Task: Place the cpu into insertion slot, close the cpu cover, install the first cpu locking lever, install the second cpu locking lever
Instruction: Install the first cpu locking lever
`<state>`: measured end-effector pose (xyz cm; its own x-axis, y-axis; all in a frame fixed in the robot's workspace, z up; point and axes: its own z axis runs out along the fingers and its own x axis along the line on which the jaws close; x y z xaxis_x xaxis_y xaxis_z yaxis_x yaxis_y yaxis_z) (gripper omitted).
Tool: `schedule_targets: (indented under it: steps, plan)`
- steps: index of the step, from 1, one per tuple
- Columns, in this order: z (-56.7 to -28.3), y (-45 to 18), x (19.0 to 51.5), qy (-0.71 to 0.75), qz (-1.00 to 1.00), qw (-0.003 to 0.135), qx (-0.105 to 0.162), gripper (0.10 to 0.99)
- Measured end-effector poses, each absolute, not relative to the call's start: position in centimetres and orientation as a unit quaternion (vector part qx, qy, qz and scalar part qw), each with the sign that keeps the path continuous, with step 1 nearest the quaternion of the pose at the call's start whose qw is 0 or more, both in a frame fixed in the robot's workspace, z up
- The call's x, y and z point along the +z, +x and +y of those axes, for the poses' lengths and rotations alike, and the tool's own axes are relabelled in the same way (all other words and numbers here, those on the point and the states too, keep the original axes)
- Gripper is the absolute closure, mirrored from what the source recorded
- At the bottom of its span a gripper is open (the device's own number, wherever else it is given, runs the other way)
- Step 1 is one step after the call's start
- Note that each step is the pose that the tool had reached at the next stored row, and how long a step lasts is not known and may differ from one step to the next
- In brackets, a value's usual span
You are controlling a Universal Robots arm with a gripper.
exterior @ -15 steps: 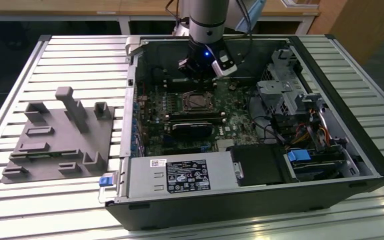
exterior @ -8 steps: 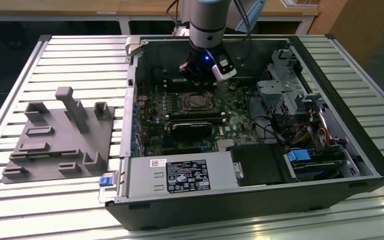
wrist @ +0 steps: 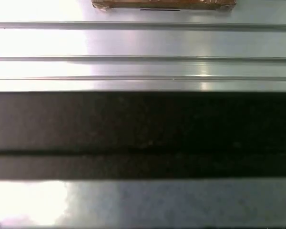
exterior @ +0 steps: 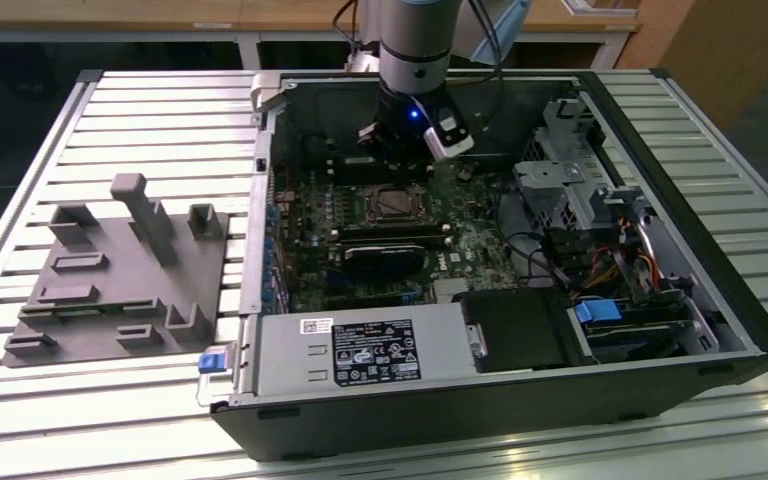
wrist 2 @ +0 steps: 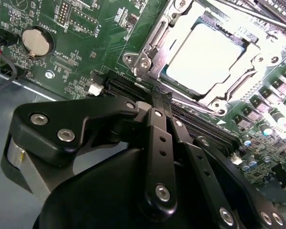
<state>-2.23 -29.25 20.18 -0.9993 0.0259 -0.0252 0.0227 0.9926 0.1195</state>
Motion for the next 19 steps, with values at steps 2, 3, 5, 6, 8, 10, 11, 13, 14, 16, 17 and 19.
schedule_targets:
  steps: [2, 3, 5, 6, 8, 10, 11, 13, 14, 16, 17, 19]
  plan:
    - [-29.24, -2.23, 20.13, 0.012, 0.998, 0.013, 0.055, 0.98]
    - [-29.21, -2.23, 20.08, 0.012, 0.998, 0.013, 0.052, 0.98]
    - [-29.1, -2.22, 20.01, 0.012, 0.999, 0.013, 0.05, 0.98]
    - [-29.04, -2.22, 19.99, 0.012, 0.999, 0.013, 0.05, 0.98]
    - [-28.96, -2.22, 19.98, 0.012, 0.999, 0.013, 0.049, 0.98]
    - [-28.92, -2.21, 19.99, 0.012, 0.999, 0.013, 0.049, 0.98]
    - [-28.92, -2.22, 20.04, 0.012, 0.999, 0.013, 0.049, 0.98]
    - [-28.9, -2.22, 20.1, 0.012, 0.999, 0.013, 0.049, 0.98]
    - [-28.9, -2.22, 20.09, 0.012, 0.999, 0.013, 0.048, 0.98]
    - [-28.88, -2.22, 20.08, 0.012, 0.999, 0.013, 0.042, 0.98]
    - [-28.86, -2.21, 20.05, 0.012, 0.999, 0.013, 0.04, 0.98]
    - [-28.81, -2.21, 19.99, 0.012, 0.999, 0.013, 0.036, 0.98]
